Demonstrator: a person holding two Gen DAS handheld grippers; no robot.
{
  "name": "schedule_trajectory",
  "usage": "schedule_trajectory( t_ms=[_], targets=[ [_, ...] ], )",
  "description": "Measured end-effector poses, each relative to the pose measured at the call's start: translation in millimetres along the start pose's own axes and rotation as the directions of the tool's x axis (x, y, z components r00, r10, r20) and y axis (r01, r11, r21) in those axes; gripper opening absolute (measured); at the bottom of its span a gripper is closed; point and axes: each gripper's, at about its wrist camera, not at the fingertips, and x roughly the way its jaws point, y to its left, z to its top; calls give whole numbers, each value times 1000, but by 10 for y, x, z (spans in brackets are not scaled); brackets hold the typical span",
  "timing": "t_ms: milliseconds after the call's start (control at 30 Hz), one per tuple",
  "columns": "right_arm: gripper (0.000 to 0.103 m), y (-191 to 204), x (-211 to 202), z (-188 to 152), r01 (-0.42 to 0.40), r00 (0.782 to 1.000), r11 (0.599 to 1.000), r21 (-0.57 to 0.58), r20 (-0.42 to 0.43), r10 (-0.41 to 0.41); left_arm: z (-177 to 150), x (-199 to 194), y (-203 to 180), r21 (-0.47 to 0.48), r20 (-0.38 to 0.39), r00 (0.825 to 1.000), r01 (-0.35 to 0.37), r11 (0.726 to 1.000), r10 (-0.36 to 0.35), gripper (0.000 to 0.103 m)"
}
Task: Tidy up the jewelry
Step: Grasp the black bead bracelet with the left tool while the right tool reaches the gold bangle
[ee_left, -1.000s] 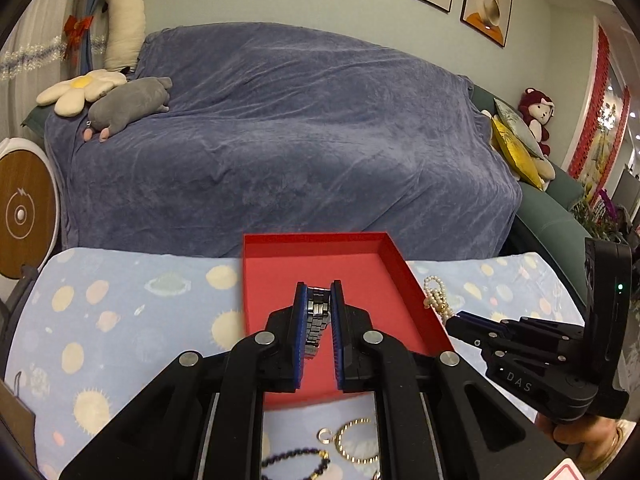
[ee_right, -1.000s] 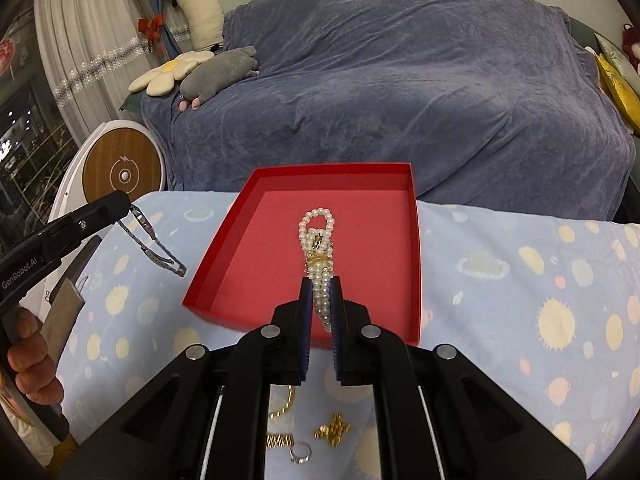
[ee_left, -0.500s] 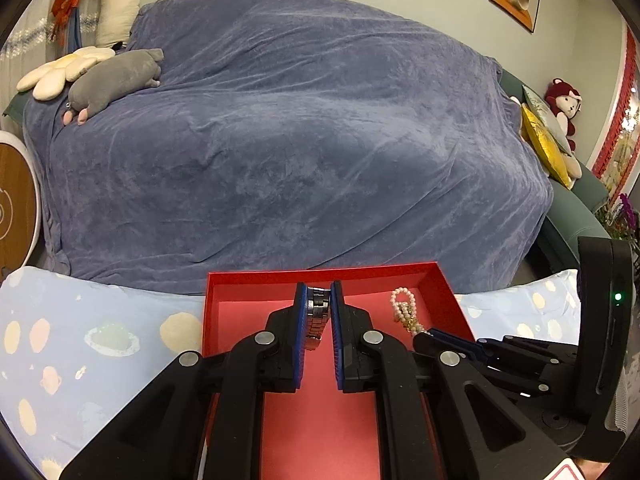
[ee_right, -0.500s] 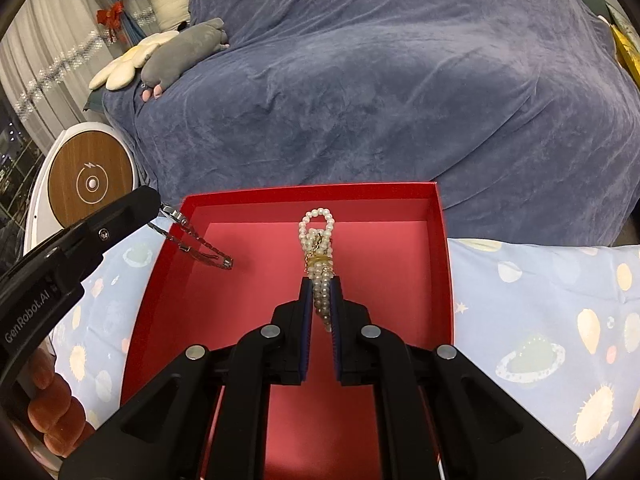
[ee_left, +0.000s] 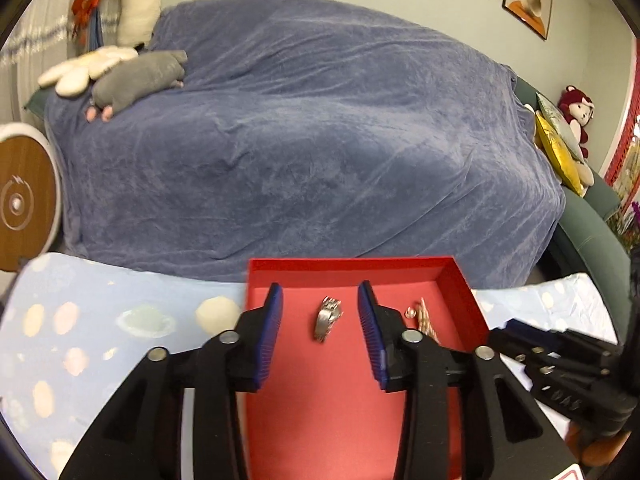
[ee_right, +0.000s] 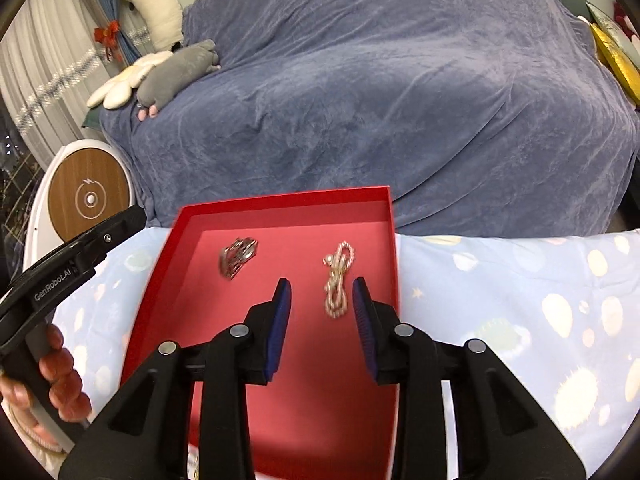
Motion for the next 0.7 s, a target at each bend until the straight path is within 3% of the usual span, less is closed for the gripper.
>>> schedule_trajectory(
  t_ms=[133,333,433,700],
  targets=[
    [35,82,-506,-358,5,1000,999,-36,24,-4,-326,-510,19,33,12,1000,-27,999,27,51],
    [36,242,-1023,-989,13,1000,998,-69,20,-12,-884,-998,120,10,-56,998,-28,1000,29,58],
    [36,258,-1129,-1291,4,1000,999,-35,8,-4,-1168,-1164,115,10,-69,995,-73,997,74,63],
    [36,309,-1098,-1774,0,999,1000,-21,-41,0,-1764,-1230,255,-61,-149,985,-93,994,83,64]
  ],
)
